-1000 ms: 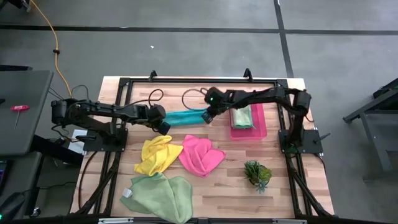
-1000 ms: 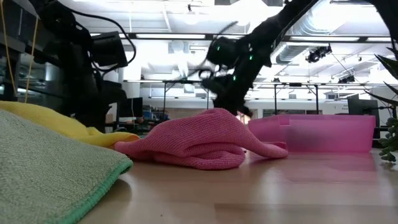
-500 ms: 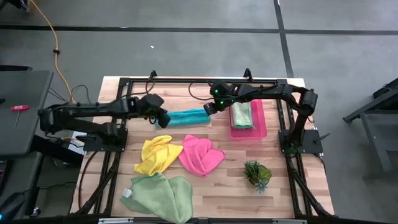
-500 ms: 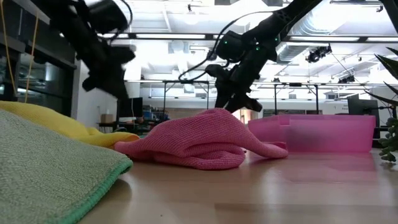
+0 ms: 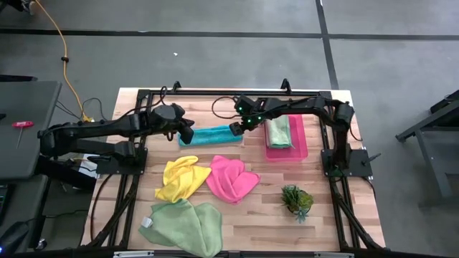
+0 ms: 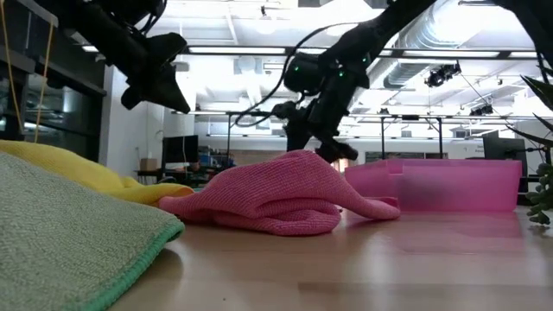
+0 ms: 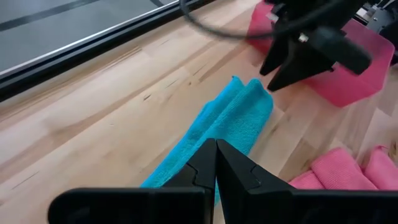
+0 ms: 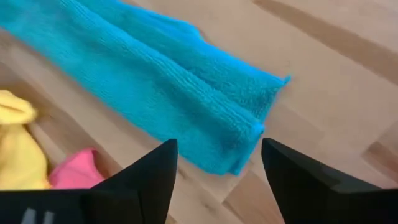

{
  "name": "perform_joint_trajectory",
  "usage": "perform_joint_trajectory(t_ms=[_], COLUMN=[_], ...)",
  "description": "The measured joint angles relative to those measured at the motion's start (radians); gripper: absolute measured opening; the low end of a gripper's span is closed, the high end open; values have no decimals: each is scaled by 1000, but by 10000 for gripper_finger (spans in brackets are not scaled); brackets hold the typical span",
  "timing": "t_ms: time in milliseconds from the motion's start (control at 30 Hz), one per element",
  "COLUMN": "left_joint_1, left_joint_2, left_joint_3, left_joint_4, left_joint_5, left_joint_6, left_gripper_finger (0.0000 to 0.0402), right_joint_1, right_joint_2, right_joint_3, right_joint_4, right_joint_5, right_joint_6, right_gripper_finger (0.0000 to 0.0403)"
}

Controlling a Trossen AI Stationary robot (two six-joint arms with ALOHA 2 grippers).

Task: Fold microfiber towels
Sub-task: Fold the blue microfiber cloth

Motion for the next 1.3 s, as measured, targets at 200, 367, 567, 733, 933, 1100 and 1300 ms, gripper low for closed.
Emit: perform_joint_trajectory(t_ms=[200,367,567,733,933,1100,1300], left_joint_1=[0,0,0,0,0,0,0], left_joint_2=[0,1,1,1,1,1,1], left_joint_3=[0,0,0,0,0,0,0], left_joint_4=[-3,-5,-5,-5,-5,-5,-5], left_joint_5=[2,2,3,3,2,2,-6], left_joint_6=[-18,-18,-18,-18,-18,-18,-17], left_gripper_finger=[0,0,0,0,0,0,0], right_joint_1=[-2,-3,8,9,-1,-27,-56], right_joint_2=[41,81,101,99,85,52,-12], right_joint_3=[3,4,4,4,3,3,3], right_joint_4=[-11,44,82,69,55,30,12], right_joint_5=[21,30,18,18,28,69,77], right_joint_6=[-9,-9,-9,-11,-26,-35,-60], right_gripper_finger=[227,227,227,227,227,227,227])
